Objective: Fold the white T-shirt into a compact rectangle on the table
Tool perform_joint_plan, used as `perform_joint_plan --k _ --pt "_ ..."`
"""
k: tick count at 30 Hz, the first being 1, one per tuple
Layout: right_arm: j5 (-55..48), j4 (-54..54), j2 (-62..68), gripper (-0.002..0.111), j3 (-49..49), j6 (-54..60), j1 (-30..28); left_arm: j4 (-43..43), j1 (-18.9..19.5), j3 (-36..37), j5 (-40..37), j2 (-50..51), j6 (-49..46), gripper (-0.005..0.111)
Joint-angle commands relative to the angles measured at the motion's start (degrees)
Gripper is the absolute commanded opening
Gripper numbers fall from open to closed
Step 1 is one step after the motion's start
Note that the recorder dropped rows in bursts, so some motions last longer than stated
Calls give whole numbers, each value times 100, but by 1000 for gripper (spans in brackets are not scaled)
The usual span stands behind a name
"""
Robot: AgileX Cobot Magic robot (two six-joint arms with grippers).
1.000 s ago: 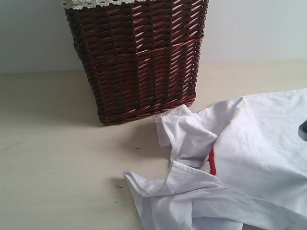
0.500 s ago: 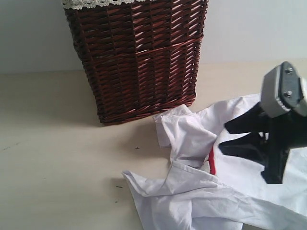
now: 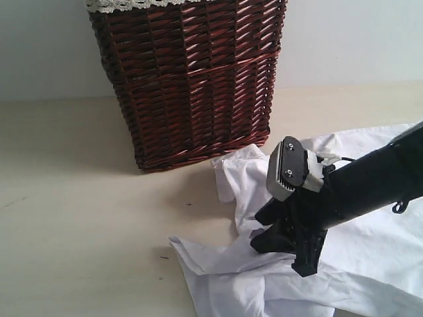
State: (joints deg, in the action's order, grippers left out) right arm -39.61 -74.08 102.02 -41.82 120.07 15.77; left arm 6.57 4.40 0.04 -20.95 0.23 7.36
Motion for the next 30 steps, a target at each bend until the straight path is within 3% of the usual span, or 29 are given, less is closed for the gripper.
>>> perform_joint_plan --k 1,4,8,14,20,24,30 --pt "-497 253 23 26 -46 120 26 10 22 -4 42 -23 -8 0" --pt "-1113 567 -128 0 -46 120 26 10 22 -4 42 -23 -8 0" --pt "-1693 751 -444 0 -46 -46 26 10 22 -4 42 -23 -8 0" --pt "-1777 957 -981 0 -46 -267 26 10 22 -4 42 -23 -8 0" --pt "-3035 1911 -1594 0 -46 -1361 26 10 22 -4 42 -23 -8 0" --pt "-3035 2634 -2161 0 60 -2645 44 10 22 -4 42 -23 -8 0" --pt "-3035 3273 -2980 0 242 -3081 44 10 22 -4 42 -23 -8 0"
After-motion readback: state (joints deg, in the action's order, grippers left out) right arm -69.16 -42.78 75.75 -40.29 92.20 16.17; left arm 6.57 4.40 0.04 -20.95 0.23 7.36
